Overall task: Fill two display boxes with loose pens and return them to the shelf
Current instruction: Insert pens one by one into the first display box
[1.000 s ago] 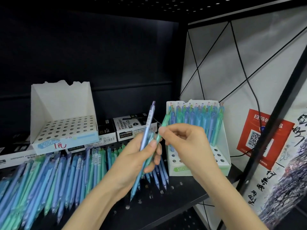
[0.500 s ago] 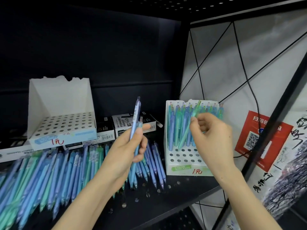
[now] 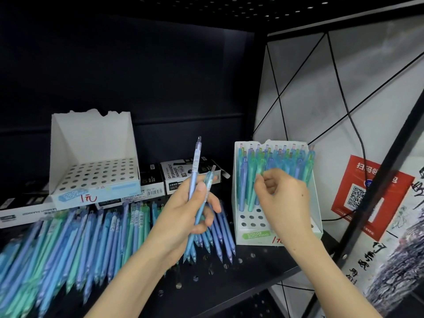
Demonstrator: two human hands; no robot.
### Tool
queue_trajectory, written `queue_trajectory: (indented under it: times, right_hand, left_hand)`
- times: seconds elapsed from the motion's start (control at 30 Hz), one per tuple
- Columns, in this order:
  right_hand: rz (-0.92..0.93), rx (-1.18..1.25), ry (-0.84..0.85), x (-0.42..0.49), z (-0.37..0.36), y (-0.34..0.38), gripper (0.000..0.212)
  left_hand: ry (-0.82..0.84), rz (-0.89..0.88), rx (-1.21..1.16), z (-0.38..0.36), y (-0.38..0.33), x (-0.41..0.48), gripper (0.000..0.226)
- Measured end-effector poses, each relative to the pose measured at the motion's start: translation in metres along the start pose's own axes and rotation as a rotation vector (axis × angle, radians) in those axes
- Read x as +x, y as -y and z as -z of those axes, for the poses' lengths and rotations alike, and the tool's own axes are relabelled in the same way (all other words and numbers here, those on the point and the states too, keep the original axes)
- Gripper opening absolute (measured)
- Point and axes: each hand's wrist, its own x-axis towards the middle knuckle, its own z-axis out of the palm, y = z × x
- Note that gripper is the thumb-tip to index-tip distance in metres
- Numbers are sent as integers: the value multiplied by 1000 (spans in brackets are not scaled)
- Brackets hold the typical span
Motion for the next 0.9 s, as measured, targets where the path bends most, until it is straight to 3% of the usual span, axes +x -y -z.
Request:
queue_trajectory:
  times: [0.2,0.3,0.37,0.47,0.57,0.67,0.73,0.83,0.9]
  right_hand:
    - [-10,-78,68,-3,-6,4,21]
    - [85,-208,-110,-8,-1,9,21]
    - [136,-78,-178,-16,4,21,25]
    - [64,236,47,-24,5,44,23]
    - [43,280,98,-30,1,49,20]
    - [-34,521,67,-30,13,43,15]
    - [-108,624,-48,-22,32,32,18]
    - [-111,448,-201,-7,50,9,21]
    - [-45,262,-211,-2,50,-2,22]
  left_hand:
    - [-19,-20,17,0,0,-1,30]
    - [-7,-35,19,2,1,-2,29]
    - [12,-60,73,4,2,-2,25]
    - [55,-123,236,2,5,-5,23]
    - [73,-184,379,-1,7,-8,24]
    - [44,-209,431,1,8,-9,25]
    - [-6,-208,447,3,9,-8,23]
    - [-71,-144,352,3,9,-6,21]
    - [-84,-94,296,3,9,-5,19]
